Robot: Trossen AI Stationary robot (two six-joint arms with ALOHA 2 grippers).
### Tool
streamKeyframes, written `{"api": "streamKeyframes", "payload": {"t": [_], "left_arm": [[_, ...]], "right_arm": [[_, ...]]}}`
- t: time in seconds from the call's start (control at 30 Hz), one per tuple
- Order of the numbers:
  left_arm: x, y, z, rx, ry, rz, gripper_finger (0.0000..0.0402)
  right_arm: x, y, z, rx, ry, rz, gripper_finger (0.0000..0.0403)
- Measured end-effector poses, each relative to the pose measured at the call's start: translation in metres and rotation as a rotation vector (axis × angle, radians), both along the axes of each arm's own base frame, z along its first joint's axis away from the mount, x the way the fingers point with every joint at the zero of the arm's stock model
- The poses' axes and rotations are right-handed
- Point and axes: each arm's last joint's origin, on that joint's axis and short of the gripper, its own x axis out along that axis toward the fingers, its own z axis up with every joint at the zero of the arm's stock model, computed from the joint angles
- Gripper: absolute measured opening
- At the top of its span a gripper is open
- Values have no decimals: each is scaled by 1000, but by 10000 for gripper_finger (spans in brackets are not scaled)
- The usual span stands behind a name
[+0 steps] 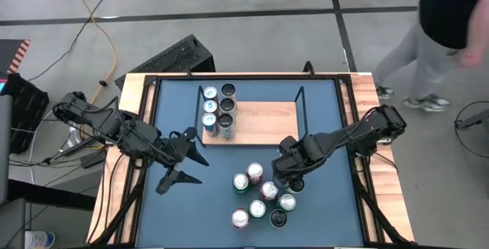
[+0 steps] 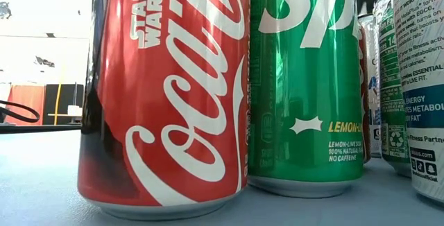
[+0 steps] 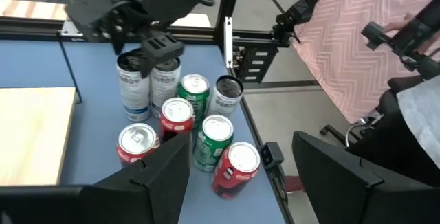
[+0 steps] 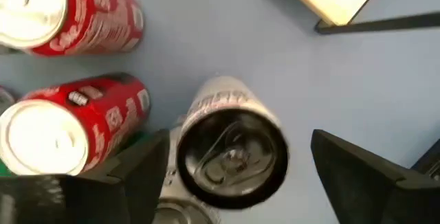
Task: Place canned beverage on shelf
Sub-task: Put the top white and blue soda can on the shelf
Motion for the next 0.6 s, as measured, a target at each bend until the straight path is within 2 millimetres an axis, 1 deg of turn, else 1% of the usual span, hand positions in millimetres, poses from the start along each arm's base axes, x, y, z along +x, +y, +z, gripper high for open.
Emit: {"api": "streamKeyframes", "payload": {"t": [0.1,0.17,0.33,0.43,0.5,0.6], "left_arm": [[0,0,0,1,-1,6,238],[0,0,0,1,-1,6,238],[0,0,0,1,0,6,238],[0,0,0,0,0,6,238],[0,0,0,1,0,7,238],[0,0,0,1,2,7,238]], "right_arm": [[1,1,0,15,-8,8,300],[1,1,0,14,-7,8,289],[1,2,-1,38,4,20,280],[-1,2,-11,67,32,13,273],[-2,2,-15,75,44,1,260],[-2,3,-16,76,39,3,229]]}}
